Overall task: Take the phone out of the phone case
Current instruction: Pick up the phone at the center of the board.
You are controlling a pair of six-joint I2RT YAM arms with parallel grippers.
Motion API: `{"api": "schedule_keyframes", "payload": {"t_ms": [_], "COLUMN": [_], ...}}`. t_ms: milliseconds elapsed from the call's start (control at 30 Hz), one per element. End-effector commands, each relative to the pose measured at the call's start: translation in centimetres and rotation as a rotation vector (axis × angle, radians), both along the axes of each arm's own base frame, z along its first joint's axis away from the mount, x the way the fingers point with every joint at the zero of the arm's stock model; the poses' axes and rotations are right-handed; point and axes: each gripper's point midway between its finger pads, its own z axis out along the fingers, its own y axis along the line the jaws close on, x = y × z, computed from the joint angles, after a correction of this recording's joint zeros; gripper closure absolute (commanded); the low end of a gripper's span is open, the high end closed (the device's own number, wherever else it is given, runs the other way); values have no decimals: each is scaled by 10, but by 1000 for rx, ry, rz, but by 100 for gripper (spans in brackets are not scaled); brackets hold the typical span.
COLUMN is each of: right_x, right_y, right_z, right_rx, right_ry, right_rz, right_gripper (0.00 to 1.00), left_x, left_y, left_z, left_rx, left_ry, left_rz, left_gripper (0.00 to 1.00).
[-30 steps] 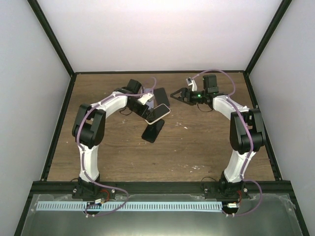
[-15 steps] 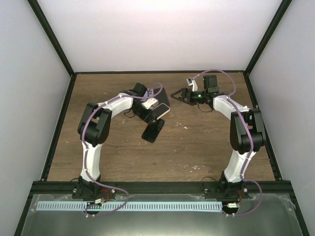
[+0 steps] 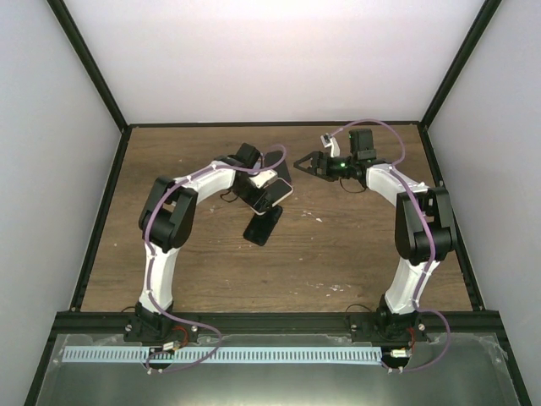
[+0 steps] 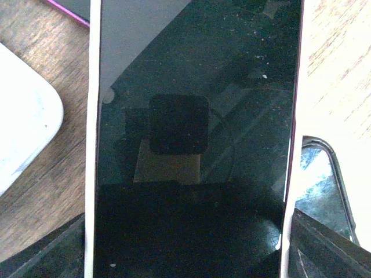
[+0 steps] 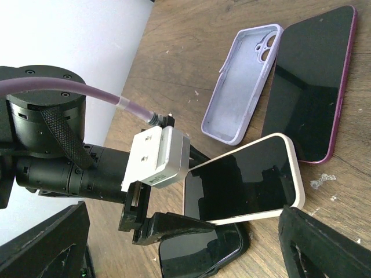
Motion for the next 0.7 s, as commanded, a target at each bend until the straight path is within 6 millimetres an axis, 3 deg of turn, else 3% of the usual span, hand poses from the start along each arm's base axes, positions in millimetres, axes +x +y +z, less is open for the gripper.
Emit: {"api": "schedule_keyframes", "payload": {"t_ms": [0,200,467,667], "right_x": [1,-2,-3,-8], "right_y": [-6,-6,-8,0], "right_z": [18,12,10,15], "right_rx": [2,3,7,111], "right_ry": [-49,-32,-3,78], "right_rz": [-8,-7,-35,-17], "right_gripper": [14,14,14,13], "left_x": [-5,0,6,14], "left_y": [-7,-11,-13,-16], "left_z": [-3,30,94,120], "left_rx": [-17,-68,-194,-243], "left_ry": [19,-56,-224,-291], "left_rz": [-8,11,89,161], "left_gripper": [22,46,58,64]}}
